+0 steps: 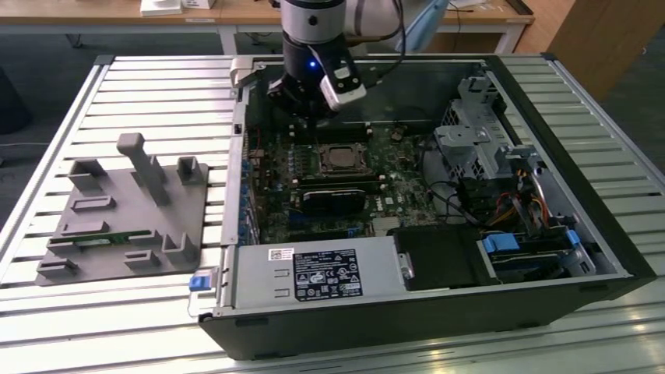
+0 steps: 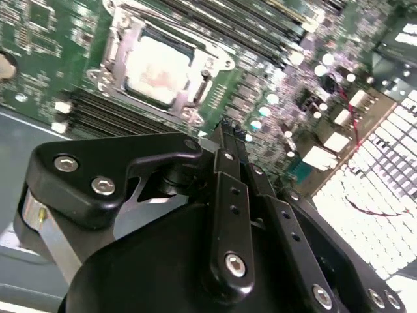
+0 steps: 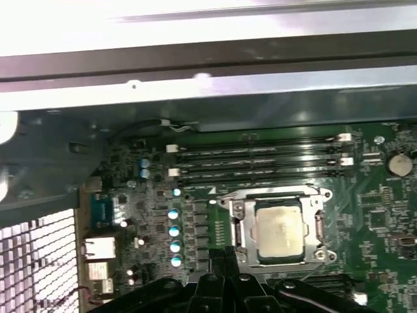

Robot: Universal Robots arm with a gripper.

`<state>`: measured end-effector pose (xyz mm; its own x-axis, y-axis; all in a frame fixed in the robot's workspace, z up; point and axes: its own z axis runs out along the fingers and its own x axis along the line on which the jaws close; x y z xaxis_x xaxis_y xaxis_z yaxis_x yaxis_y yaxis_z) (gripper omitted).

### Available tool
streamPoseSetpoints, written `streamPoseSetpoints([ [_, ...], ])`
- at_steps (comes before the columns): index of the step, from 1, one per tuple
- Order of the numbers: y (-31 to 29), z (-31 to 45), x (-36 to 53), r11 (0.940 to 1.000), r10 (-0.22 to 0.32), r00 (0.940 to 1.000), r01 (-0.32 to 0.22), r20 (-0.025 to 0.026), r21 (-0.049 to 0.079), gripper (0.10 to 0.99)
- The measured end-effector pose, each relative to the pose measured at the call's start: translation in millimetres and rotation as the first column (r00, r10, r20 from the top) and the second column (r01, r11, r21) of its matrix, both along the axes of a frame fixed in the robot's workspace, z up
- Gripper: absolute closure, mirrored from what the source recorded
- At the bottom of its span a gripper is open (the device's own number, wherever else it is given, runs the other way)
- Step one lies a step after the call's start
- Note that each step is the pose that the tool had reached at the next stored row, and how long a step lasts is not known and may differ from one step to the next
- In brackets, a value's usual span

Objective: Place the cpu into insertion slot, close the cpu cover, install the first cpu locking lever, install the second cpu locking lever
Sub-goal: 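Install the first cpu locking lever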

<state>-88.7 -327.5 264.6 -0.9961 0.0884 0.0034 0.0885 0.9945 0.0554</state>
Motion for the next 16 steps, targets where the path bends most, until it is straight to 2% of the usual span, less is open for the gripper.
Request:
streamPoseSetpoints([
  [6,6.6,-2.4,-6.7,1.0,0.0,1.0,0.0,0.0,0.0,0.976],
  [13,24.2,-6.5,-9.9,1.0,0.0,1.0,0.0,0.0,0.001,0.976],
  [16,28.4,-7.2,-9.8,1.0,0.0,1.0,0.0,-0.0001,0.001,0.976],
])
